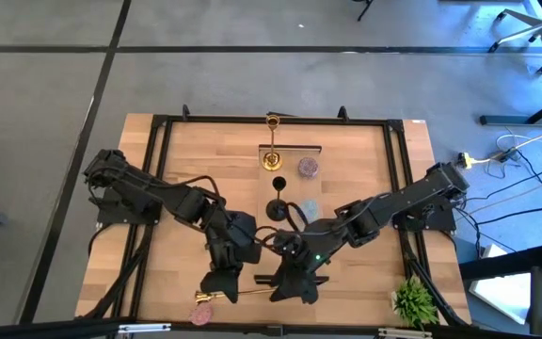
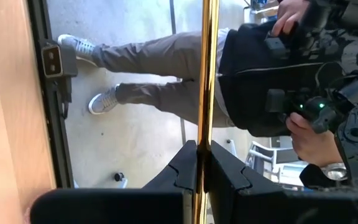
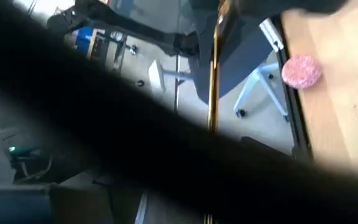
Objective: Pick & Place candle stick holders
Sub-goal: Put the golden candle holder on the shelf
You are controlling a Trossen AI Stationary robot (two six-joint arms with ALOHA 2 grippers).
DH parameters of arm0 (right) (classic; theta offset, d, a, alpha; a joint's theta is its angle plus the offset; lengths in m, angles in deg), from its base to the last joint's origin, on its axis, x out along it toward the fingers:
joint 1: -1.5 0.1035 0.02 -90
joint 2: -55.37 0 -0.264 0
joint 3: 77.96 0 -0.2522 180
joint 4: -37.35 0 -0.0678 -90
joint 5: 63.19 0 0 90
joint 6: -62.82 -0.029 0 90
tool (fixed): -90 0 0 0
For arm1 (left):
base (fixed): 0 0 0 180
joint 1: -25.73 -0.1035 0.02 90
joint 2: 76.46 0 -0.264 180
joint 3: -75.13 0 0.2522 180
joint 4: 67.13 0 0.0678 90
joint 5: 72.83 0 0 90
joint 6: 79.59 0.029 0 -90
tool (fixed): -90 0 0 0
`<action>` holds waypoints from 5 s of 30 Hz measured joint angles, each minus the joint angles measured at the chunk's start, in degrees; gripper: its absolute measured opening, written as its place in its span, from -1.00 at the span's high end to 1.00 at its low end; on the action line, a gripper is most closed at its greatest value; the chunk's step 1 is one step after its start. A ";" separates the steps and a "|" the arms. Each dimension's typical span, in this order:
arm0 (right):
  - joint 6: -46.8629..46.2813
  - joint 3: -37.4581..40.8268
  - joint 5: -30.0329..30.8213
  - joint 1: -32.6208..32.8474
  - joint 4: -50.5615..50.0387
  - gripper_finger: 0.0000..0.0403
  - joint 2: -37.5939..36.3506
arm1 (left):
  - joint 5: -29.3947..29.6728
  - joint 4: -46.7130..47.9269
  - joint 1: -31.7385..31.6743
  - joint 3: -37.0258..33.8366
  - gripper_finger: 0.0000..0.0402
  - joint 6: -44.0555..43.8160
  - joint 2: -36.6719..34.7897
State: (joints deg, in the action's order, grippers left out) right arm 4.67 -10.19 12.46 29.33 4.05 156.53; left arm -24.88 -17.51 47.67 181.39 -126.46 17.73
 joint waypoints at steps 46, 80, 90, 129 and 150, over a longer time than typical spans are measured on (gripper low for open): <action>-1.20 0.00 -0.01 2.64 3.22 -0.03 1.60 | -5.93 -1.26 -0.14 -0.09 0.94 4.53 0.15; 2.05 0.22 2.36 3.83 7.62 -0.47 2.02 | -20.92 -8.17 3.99 0.14 0.94 2.18 7.82; 2.03 0.16 8.39 3.72 5.15 -0.47 1.93 | -7.35 4.10 8.56 0.01 0.94 10.54 6.88; 37.76 0.02 48.82 10.43 12.23 -0.47 -5.57 | 63.60 -38.58 22.15 -13.39 0.94 -45.63 -15.54; 60.95 0.09 46.43 15.67 1.35 -0.34 -3.53 | 29.09 -31.81 8.80 -13.39 0.94 -82.97 -14.06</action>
State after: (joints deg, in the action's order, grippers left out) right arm 65.62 -10.11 58.90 45.00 5.40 153.01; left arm 4.20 -49.32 56.47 168.00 -209.43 3.68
